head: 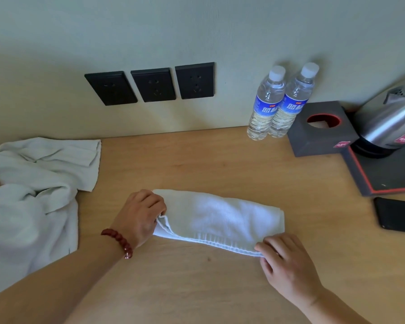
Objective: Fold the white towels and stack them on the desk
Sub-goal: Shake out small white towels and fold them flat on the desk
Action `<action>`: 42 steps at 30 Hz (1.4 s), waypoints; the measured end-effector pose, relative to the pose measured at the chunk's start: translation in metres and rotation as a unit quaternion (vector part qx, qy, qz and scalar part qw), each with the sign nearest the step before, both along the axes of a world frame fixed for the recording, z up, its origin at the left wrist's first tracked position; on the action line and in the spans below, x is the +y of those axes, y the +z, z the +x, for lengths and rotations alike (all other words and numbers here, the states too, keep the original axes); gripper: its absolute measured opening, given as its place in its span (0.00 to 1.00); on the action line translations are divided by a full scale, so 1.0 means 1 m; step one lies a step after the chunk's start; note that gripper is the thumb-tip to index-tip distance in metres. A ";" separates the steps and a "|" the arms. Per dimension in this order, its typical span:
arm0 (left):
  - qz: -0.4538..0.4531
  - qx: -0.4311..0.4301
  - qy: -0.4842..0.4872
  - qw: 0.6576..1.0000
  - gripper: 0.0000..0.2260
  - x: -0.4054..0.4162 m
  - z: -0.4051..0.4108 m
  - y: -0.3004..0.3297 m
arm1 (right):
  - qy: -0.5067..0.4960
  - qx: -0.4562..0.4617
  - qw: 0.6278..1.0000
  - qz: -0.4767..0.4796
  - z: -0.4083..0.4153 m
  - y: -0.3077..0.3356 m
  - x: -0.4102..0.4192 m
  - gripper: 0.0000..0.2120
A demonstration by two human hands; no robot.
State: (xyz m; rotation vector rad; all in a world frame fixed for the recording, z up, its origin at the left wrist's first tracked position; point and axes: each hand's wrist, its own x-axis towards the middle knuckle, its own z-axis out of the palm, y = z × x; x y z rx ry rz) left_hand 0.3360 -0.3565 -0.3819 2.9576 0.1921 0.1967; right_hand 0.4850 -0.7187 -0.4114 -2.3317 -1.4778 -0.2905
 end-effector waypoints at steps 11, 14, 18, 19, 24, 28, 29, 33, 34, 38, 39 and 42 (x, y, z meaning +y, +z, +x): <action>0.077 0.037 0.018 0.996 0.16 -0.004 -0.013 0.007 | -0.023 0.014 0.999 -0.017 -0.016 0.011 -0.002 0.09; 0.100 0.034 0.012 0.994 0.16 -0.013 -0.015 0.012 | -0.036 0.020 0.999 0.003 -0.021 0.024 0.015 0.10; 0.103 0.009 0.020 0.994 0.16 -0.023 -0.008 0.028 | -0.077 0.048 0.996 0.003 -0.024 0.038 0.054 0.14; 0.100 -0.001 0.023 0.995 0.16 -0.026 -0.005 0.033 | -0.091 0.057 0.994 -0.008 -0.023 0.038 0.063 0.16; 0.107 0.095 0.093 0.985 0.23 -0.046 0.025 0.034 | -0.141 0.114 0.979 -0.097 -0.025 0.030 0.109 0.28; 0.103 0.178 0.112 0.972 0.29 -0.052 0.044 0.014 | -0.147 0.147 0.965 -0.158 -0.027 0.015 0.133 0.32; 0.100 0.194 0.112 0.969 0.30 -0.053 0.046 0.009 | -0.151 0.154 0.962 -0.169 -0.026 0.010 0.135 0.33; 0.085 0.248 0.117 0.958 0.33 -0.052 0.046 -0.016 | -0.167 0.163 0.956 -0.179 -0.023 -0.008 0.129 0.33; 0.073 0.257 0.128 0.955 0.32 -0.052 0.045 -0.021 | -0.167 0.163 0.956 -0.176 -0.022 -0.010 0.127 0.33; 0.029 0.264 0.152 0.952 0.32 -0.052 0.043 -0.025 | -0.177 0.151 0.957 -0.173 -0.016 -0.015 0.119 0.34; 0.024 0.264 0.153 0.952 0.32 -0.052 0.043 -0.025 | -0.180 0.148 0.957 -0.174 -0.015 -0.016 0.116 0.34; 0.022 0.259 0.172 0.950 0.32 -0.054 0.041 -0.024 | -0.187 0.142 0.956 -0.174 -0.009 -0.018 0.107 0.36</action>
